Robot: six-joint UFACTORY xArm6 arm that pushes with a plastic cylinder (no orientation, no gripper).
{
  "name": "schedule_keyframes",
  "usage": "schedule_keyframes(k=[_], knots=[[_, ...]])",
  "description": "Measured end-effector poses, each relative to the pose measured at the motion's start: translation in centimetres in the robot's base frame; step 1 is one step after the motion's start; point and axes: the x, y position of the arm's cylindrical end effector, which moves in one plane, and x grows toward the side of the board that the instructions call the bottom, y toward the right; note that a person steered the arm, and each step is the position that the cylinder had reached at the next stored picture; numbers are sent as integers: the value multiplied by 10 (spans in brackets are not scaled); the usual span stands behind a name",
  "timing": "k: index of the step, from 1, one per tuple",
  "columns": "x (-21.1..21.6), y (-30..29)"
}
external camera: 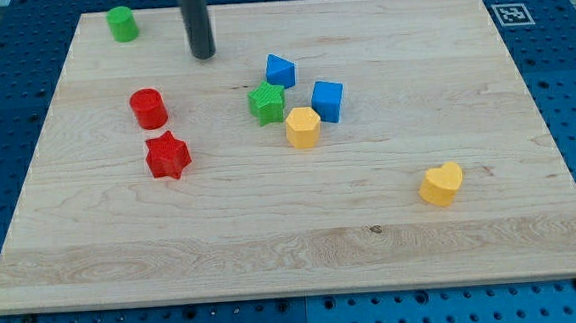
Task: Move red circle towards the top centre
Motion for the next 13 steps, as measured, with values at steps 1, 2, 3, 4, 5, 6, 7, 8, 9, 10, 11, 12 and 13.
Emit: schedule_keyframes(k=[1,2,3,4,5,6,7,8,9,10,11,12,13], knots=[[31,-16],[46,-50],[68,-94],[108,-110],[128,-78],[127,-48],[91,-48],[73,-43],[50,-41],[27,-36],[8,-35],[-7,-17],[4,2]])
